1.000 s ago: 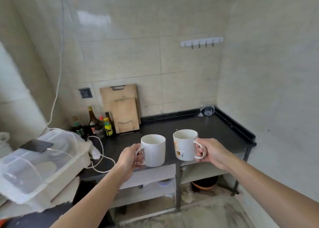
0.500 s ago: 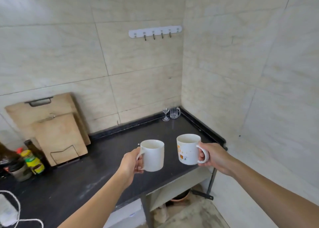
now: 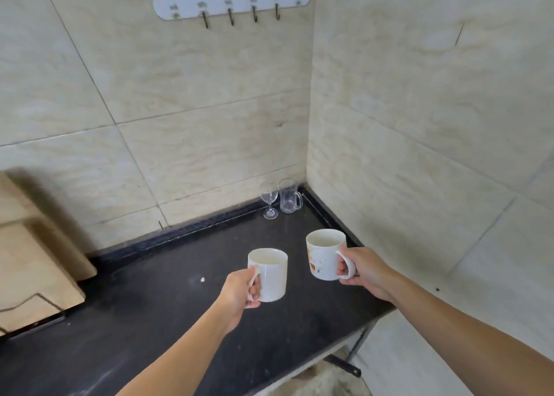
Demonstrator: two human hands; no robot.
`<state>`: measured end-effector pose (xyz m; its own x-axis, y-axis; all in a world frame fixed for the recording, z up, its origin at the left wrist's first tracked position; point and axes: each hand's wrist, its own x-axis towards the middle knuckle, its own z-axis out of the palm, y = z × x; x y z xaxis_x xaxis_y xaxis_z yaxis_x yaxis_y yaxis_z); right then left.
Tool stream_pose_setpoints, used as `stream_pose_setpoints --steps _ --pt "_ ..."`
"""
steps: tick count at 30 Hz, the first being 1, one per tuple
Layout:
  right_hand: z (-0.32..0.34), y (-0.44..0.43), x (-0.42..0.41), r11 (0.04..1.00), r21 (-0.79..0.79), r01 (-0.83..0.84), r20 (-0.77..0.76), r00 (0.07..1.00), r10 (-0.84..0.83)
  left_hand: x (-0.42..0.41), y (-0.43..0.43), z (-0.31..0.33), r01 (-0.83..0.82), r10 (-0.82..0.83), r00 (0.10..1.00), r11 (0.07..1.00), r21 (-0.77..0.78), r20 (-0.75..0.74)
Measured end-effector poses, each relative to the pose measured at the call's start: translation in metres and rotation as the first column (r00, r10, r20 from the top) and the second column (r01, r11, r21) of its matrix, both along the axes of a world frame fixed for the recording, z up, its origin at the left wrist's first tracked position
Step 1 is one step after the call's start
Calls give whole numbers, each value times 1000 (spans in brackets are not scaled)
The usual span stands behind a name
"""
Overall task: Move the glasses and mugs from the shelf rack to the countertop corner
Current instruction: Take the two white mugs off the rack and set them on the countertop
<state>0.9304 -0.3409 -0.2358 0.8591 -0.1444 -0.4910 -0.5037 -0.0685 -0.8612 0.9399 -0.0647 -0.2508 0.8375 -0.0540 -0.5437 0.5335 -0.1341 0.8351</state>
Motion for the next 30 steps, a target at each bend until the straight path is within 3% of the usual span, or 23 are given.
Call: stream_pose_setpoints --steps 10,24,30 --pt "-70 -24 139 984 -177 4 -177 984 -36 144 -34 -69 142 -140 989 988 63 -39" --pt "-144 -29 254 995 -68 -71 -234 971 53 254 -54 -138 149 -168 978 978 -147 -122" --pt "-159 -33 269 994 -45 -99 -230 969 86 274 -53 -149 197 -210 970 974 -113 -121"
